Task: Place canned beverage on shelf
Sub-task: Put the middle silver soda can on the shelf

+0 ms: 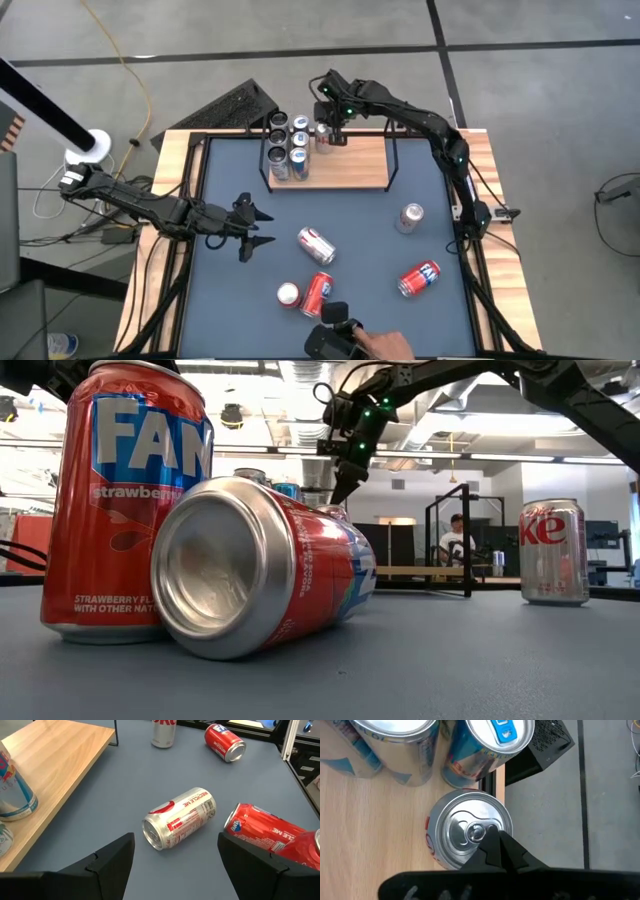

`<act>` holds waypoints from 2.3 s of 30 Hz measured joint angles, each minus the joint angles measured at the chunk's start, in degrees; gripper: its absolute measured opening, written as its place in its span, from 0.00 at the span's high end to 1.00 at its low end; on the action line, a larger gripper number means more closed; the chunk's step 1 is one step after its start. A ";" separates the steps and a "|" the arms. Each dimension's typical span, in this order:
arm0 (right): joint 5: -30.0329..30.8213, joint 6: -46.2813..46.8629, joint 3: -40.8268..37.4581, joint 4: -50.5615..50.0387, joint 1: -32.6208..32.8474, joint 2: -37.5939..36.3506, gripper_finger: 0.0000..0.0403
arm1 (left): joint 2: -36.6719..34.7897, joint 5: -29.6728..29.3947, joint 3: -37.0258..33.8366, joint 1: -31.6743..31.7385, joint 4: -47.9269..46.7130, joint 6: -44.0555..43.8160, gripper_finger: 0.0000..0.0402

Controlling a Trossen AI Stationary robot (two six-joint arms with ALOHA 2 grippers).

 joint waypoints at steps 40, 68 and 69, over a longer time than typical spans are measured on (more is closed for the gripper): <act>0.54 6.89 -2.22 0.26 -3.04 -3.63 1.00 | 0.00 0.53 0.00 0.02 -0.39 0.13 0.32; 9.54 7.77 -3.86 0.50 -1.03 -3.48 1.00 | 0.02 0.98 0.00 0.02 -0.83 -0.15 0.32; 9.54 8.52 -3.80 -0.46 -0.92 -4.31 1.00 | 0.02 0.98 0.00 0.00 -0.83 -0.22 0.32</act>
